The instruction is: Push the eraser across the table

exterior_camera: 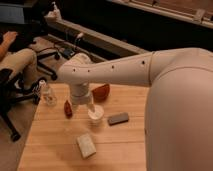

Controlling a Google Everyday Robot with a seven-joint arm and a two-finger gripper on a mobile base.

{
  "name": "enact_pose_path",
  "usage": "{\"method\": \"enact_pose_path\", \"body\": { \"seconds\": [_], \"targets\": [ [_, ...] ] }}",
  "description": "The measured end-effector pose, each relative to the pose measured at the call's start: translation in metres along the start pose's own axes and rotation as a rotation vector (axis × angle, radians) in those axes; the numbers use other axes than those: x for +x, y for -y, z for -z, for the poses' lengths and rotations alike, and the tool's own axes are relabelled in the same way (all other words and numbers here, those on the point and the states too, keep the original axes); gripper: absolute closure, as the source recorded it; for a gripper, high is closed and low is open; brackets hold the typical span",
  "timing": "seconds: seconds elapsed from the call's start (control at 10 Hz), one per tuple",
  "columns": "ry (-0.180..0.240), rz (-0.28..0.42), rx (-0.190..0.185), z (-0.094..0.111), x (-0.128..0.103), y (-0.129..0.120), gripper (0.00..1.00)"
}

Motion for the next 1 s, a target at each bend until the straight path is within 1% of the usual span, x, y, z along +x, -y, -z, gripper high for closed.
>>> {"method": "enact_pose_path", "body": {
  "seconds": [0.1, 0.2, 0.3, 0.4, 0.7, 0.8, 0.9, 1.0],
  "targets": [
    [0.005, -0.024, 0.01, 0.0, 0.0, 0.01, 0.35],
    [0.01, -0.062, 0.028, 0.0, 0.002, 0.026, 0.35],
    [0.015, -0.099, 0.034, 0.0, 0.005, 0.041, 0.35],
    [0.02, -0.123, 0.034, -0.001, 0.007, 0.05, 0.35],
    [0.024, -0.226, 0.009, -0.005, 0.02, 0.087, 0.35],
    [0.023, -0.296, 0.003, -0.009, 0.029, 0.112, 0.35],
    [0.023, -0.307, 0.002, -0.009, 0.03, 0.117, 0.35],
    [0.022, -0.364, -0.01, -0.014, 0.036, 0.138, 0.35]
  ]
}}
